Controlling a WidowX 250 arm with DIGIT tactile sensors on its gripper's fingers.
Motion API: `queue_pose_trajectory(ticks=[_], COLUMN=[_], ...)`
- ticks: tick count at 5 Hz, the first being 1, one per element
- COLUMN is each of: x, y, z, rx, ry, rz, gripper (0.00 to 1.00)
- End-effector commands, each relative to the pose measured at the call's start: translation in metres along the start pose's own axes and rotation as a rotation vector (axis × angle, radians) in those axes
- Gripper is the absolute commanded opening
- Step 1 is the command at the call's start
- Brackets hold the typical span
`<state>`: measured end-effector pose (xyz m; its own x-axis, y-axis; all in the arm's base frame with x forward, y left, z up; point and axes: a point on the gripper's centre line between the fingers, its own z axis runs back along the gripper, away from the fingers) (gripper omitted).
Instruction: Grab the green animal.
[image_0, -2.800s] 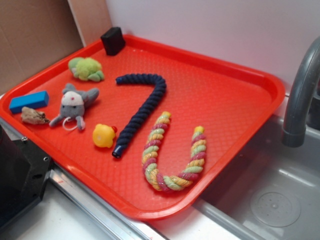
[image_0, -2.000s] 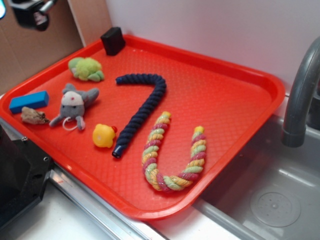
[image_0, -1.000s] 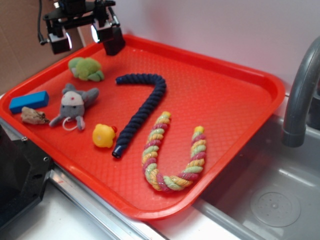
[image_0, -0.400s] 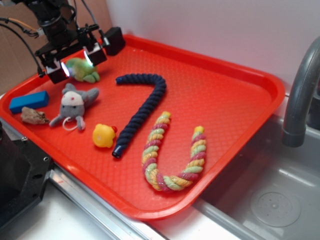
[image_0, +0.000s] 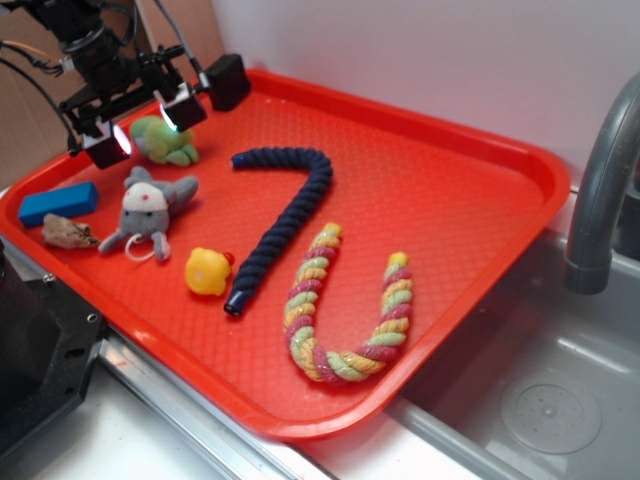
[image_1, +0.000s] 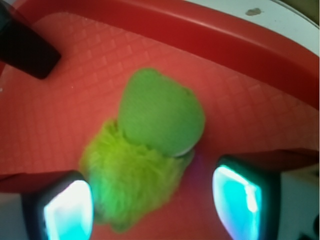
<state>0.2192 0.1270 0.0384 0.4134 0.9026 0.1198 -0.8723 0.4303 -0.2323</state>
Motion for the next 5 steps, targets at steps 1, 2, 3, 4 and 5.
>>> queue_pose_trajectory(ticks=[1,2,3,4,5], x=[0.003,0.002,-0.003,-0.002,-0.012], y=[-0.015,-0.034,-0.045,-0.051,-0.059], z=[-0.001,-0.009,-0.018,-0.005,0.031], rx=[-0.001,0.014,0.066,0.064,0.033], ry=[0.023,0.023,0.016,0.002,-0.041], rz=[-0.04,-0.069,-0.055,-0.082,-0.205], gripper=[1.0,1.0,0.0,0.0,0.0])
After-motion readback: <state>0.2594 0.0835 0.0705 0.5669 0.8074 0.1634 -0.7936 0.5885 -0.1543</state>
